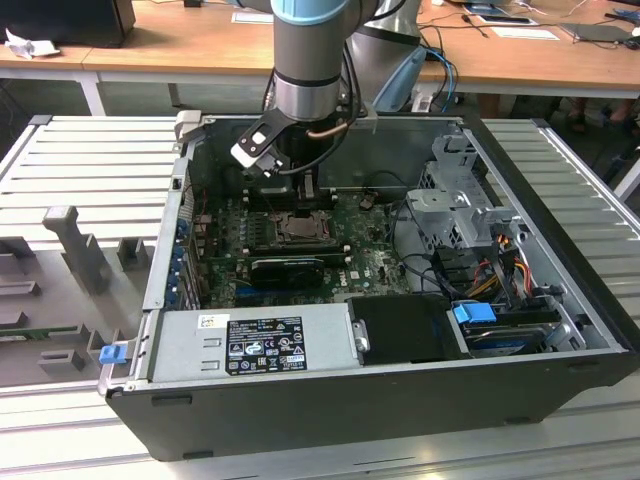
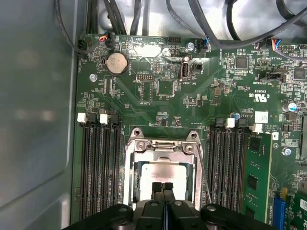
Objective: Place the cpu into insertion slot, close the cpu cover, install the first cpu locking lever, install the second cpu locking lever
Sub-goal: 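Close the cpu cover, then install the first cpu locking lever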
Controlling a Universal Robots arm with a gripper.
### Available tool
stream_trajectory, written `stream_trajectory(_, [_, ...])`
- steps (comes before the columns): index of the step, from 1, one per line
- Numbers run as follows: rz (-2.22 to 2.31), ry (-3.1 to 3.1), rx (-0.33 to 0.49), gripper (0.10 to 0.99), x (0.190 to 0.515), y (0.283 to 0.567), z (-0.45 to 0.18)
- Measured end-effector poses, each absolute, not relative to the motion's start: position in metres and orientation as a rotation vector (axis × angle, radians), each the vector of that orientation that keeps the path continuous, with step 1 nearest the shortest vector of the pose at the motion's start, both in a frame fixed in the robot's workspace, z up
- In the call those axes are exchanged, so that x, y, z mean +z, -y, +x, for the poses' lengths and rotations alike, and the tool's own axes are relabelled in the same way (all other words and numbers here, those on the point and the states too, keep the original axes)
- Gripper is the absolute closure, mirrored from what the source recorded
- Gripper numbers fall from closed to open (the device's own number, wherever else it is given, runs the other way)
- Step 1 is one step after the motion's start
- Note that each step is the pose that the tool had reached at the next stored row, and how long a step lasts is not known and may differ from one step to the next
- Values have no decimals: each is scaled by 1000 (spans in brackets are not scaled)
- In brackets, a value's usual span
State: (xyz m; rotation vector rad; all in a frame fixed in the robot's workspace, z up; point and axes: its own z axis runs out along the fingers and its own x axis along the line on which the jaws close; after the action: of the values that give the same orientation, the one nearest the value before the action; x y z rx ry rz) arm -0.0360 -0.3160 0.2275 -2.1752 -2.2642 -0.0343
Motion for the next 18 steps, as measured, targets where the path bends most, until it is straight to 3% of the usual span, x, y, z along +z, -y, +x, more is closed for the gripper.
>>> stream_trajectory(18, [-2177,2266,-29,980,238,316,-36])
